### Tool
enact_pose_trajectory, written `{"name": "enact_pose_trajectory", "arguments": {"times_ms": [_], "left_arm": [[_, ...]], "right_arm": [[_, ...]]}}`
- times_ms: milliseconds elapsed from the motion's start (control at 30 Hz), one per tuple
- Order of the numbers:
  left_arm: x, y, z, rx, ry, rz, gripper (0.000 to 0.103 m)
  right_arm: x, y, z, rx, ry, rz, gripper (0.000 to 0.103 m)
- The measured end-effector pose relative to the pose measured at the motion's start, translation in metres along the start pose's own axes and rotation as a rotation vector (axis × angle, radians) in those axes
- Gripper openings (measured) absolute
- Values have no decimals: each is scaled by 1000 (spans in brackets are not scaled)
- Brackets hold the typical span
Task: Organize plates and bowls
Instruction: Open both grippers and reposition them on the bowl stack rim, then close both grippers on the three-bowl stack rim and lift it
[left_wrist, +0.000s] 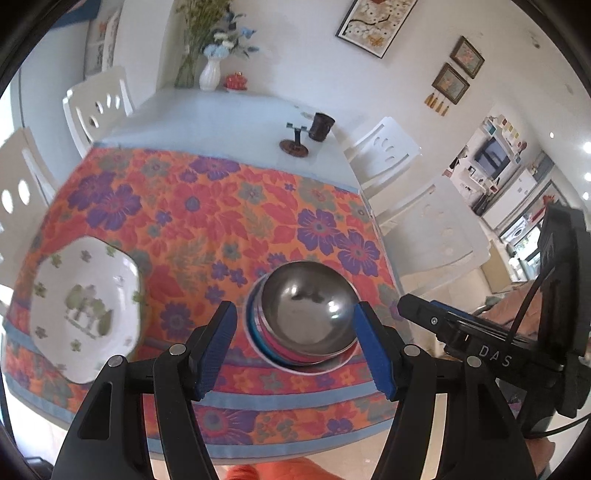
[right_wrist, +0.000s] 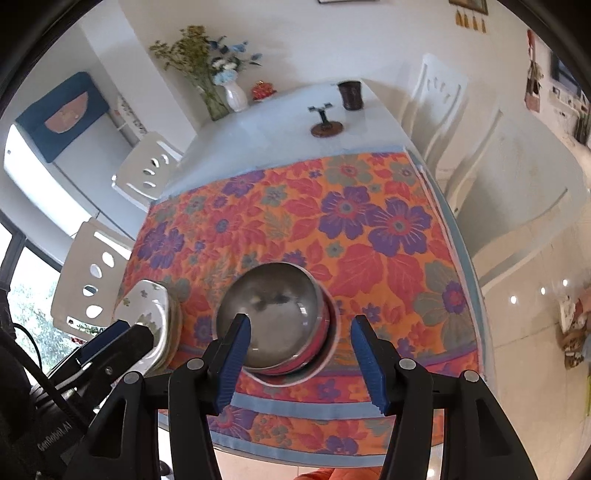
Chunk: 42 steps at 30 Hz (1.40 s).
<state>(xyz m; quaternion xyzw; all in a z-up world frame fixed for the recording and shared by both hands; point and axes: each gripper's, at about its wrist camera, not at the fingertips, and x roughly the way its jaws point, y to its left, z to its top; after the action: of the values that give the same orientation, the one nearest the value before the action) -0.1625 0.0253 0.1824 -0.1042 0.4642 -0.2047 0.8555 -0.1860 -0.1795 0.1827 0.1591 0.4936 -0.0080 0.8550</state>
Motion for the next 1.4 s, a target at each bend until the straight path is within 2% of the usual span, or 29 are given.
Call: {"name": "enact_pose_trajectory", "arguments": {"times_ms": [67, 167, 233, 300, 467, 600, 733, 800, 933, 1033, 1233, 1400], "left_arm": [[10, 2, 1, -37, 33, -26, 64], [25, 6, -5, -70, 84, -100, 73], [34, 8, -8, -94, 104, -115, 76], [46, 13, -10, -126, 129, -113, 77], [75, 32, -12, -221, 186, -120, 77], [96, 53, -14, -306, 214, -129, 76], [115, 60, -17, -325, 236, -145, 76], [126, 60, -21, -320, 246, -180, 76], [141, 68, -26, -366, 256, -192, 75], [144, 71, -27, -376, 240, -186, 71], [152, 74, -33, -378, 248, -181, 55], [153, 82, -43, -407, 234, -176, 43]], "right_arm": [[4, -10, 4, 23, 15, -6, 55], [11, -25, 9, 71, 16, 10, 55], [24, -31, 10, 80, 59, 39, 56], [38, -31, 9, 78, 108, 64, 56], [73, -29, 4, 70, 206, 123, 66], [101, -32, 6, 85, 270, 149, 66], [121, -36, 8, 60, 301, 132, 66], [133, -37, 6, 45, 320, 154, 66], [150, -41, 1, 39, 335, 179, 66], [157, -42, 1, 25, 327, 186, 66], [166, -39, 0, -20, 316, 229, 59], [171, -39, -8, 9, 329, 304, 57]]}}
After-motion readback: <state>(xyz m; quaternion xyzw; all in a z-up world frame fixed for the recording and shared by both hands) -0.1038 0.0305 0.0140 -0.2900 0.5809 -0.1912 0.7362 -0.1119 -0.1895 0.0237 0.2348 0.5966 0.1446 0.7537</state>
